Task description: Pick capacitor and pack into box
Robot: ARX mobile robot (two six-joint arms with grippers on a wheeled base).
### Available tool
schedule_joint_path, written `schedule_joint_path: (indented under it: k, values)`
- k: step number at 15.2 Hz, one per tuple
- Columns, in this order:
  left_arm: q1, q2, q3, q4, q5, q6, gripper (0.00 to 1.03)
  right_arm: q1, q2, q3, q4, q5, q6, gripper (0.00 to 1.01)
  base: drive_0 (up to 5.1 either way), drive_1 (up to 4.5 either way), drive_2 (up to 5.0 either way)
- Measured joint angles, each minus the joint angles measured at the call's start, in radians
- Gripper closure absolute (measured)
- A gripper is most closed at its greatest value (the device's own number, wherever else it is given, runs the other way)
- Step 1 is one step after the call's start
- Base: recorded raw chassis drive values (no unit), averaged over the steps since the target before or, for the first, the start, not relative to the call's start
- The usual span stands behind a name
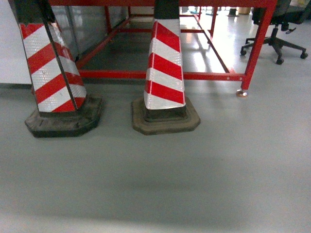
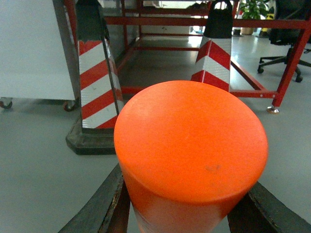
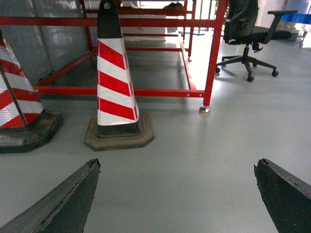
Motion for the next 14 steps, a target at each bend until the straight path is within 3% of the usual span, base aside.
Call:
schedule_joint_path:
  k: [14]
  values:
    - [0.0,0.0,0.0,0.003,0.0,0.0,0.59,0.0,0.0,0.0,0.003,0.0,0.0,0.03,0.0,3.92,-4.0]
